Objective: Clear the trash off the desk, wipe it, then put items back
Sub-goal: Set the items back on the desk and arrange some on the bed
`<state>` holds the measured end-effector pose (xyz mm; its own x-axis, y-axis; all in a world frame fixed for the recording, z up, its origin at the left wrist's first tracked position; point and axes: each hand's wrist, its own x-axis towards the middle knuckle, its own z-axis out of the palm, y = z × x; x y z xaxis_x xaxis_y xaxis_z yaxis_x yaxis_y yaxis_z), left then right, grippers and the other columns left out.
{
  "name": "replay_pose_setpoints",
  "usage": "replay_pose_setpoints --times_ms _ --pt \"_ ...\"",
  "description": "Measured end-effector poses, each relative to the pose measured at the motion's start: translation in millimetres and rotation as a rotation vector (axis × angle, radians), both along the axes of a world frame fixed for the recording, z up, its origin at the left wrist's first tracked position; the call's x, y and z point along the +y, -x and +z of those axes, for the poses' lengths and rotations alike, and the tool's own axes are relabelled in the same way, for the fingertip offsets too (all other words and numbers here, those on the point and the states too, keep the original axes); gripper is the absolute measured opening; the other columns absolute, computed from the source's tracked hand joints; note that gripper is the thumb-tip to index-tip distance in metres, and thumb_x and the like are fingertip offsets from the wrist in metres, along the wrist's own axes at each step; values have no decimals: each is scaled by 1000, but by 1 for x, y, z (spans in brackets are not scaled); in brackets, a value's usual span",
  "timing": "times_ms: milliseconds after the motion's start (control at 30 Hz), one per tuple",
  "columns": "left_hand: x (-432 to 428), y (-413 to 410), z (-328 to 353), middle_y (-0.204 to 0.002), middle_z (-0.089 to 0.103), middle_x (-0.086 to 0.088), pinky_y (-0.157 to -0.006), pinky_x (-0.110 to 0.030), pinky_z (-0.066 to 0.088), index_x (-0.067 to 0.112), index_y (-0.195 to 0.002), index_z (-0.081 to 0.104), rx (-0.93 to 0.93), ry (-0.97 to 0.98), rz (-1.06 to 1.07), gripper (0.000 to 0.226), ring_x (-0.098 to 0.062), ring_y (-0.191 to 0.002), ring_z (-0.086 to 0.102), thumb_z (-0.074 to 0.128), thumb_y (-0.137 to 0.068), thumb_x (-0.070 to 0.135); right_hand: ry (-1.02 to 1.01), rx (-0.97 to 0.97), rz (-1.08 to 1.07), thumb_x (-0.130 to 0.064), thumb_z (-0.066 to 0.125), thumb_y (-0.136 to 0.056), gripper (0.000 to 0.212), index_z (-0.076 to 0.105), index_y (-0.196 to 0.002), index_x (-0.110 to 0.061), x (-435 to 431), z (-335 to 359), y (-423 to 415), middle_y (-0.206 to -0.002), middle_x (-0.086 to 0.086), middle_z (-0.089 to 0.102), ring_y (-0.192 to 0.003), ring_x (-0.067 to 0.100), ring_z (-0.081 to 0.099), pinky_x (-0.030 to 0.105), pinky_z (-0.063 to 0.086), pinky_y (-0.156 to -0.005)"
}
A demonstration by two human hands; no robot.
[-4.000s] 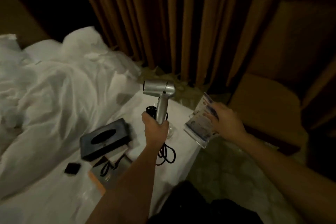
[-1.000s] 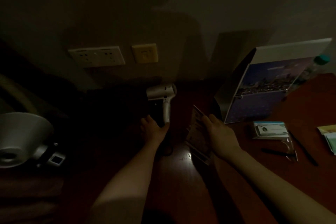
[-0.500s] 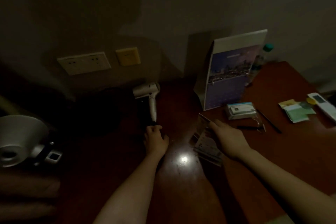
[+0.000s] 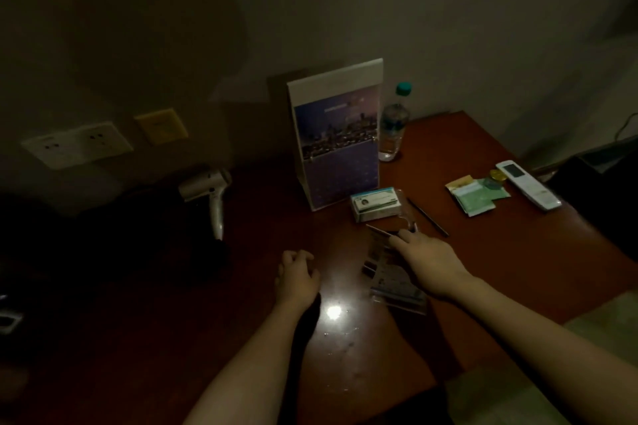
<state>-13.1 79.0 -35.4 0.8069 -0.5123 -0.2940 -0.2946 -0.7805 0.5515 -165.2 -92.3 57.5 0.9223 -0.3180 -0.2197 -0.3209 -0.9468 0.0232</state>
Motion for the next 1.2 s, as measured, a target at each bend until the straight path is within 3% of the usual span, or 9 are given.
replay_pose_setpoints --times_ms 233,367,500,600,667,767,867,1100,1200 --pt "-85 71 -3 -127 40 -4 -100 -33 38 21 -117 56 4 -6 127 27 -24 -116 46 56 -90 18 37 34 241 -12 55 -89 52 36 -137 -22 -102 -4 48 -143 7 34 -123 25 40 34 39 -94" --pt "-126 104 2 -128 38 -2 -102 -36 36 22 -117 54 16 -7 181 28 -23 -118 44 56 -90 17 -10 47 252 -30 57 -90 49 40 -135 -28 -144 -6 71 -155 9 15 -139 28 21 43 29 -111" --pt "-136 115 5 -130 37 -3 -101 -35 33 22 -118 54 -5 -18 281 26 -24 -121 42 53 -92 17 -97 -1 249 -50 48 -92 37 54 -125 -34 -162 -11 79 -159 4 5 -143 30 9 48 21 -115" --pt "-141 119 10 -131 37 -3 -102 -37 34 22 -118 53 -16 -18 318 26 -25 -121 42 52 -93 18 -200 23 210 -58 48 -88 44 56 -124 -34 -171 -10 81 -158 -1 6 -142 27 11 47 21 -114" --pt "-141 123 14 -131 36 -3 -103 -37 34 22 -118 53 -8 -30 330 26 -25 -122 41 52 -93 19 -304 17 164 -62 46 -87 49 55 -123 -30 -175 -7 80 -150 -2 21 -134 21 23 41 30 -110" --pt "-138 121 18 -132 36 -3 -104 -37 35 23 -118 53 -3 -50 365 26 -25 -122 41 52 -93 20 -512 -108 83 -40 47 -96 31 54 -121 -24 -176 -4 73 -131 -5 45 -118 12 44 27 42 -97" --pt "-147 120 22 -132 36 -2 -105 -38 35 25 -118 52 4 -43 351 26 -24 -122 41 52 -93 21 -521 -194 105 -17 61 -89 27 61 -115 -23 -187 -5 70 -118 -9 58 -106 8 56 19 47 -86" --pt "-164 121 27 -133 36 1 -106 -37 34 26 -118 52 -13 -45 341 25 -20 -122 41 52 -94 21 -516 -365 158 3 61 -82 35 65 -103 -24 -219 7 56 -110 -9 61 -104 12 53 34 49 -87" --pt "-172 119 25 -134 35 2 -106 -37 34 27 -121 52 -38 -60 298 27 -19 -123 41 52 -94 23 -522 -432 173 5 58 -83 32 65 -99 -21 -238 23 49 -107 -10 59 -100 11 49 32 45 -86"
